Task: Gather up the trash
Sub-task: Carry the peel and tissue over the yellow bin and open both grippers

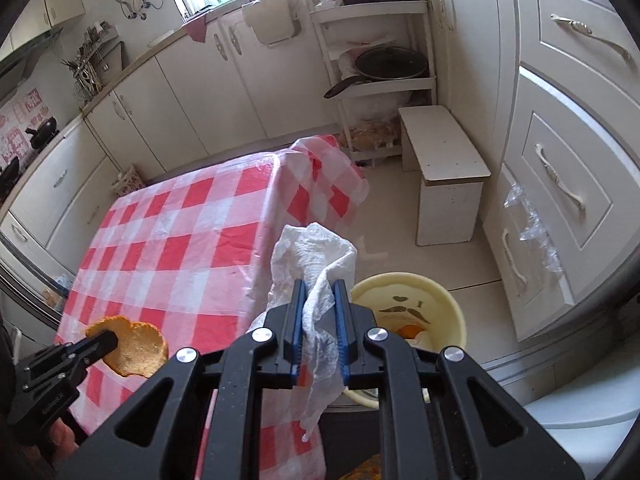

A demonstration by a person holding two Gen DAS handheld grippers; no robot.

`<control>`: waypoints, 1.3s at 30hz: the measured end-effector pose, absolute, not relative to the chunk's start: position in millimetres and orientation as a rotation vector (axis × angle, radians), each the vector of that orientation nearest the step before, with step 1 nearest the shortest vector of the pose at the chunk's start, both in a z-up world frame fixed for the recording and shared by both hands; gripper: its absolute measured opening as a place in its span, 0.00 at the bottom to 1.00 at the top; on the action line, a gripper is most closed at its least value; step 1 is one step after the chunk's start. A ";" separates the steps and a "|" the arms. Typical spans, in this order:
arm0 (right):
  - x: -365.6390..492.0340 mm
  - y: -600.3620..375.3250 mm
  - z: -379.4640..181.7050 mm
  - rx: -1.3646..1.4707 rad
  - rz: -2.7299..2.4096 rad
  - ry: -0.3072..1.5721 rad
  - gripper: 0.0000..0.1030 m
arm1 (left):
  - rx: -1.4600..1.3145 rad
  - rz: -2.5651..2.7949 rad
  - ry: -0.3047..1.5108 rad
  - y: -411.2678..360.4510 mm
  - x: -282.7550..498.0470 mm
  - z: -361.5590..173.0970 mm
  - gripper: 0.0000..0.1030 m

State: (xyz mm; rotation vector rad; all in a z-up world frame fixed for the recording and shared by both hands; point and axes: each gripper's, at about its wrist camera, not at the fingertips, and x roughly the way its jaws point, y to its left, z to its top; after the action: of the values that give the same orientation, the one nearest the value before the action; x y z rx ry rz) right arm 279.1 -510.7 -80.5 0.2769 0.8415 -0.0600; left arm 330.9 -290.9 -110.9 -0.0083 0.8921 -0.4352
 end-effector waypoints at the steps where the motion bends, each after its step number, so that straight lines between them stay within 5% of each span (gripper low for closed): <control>1: 279.6 -514.7 -84.5 0.272 -0.075 0.853 0.16 | -0.004 -0.443 0.890 -297.4 331.6 -111.0 0.05; 12: 308.4 -565.1 -172.2 0.450 -0.155 1.066 0.17 | 0.045 -0.511 0.931 -366.7 345.2 -135.2 0.05; 14: 310.1 -570.4 -176.6 0.484 -0.174 1.073 0.28 | 0.045 -0.519 0.950 -379.3 350.9 -142.6 0.05; 25: 307.7 -596.9 -126.6 0.683 -0.212 0.838 0.50 | 0.085 -0.533 1.045 -439.8 385.6 -177.7 0.05; 39: 288.4 -635.5 -101.8 0.749 -0.288 0.696 0.57 | 0.119 -0.516 1.091 -488.1 398.9 -203.0 0.05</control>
State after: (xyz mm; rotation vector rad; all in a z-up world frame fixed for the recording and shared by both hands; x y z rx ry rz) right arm 288.4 -635.5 -101.8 0.7492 0.6960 -0.2883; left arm 398.9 -488.1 -203.0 0.1192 1.0905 -0.5158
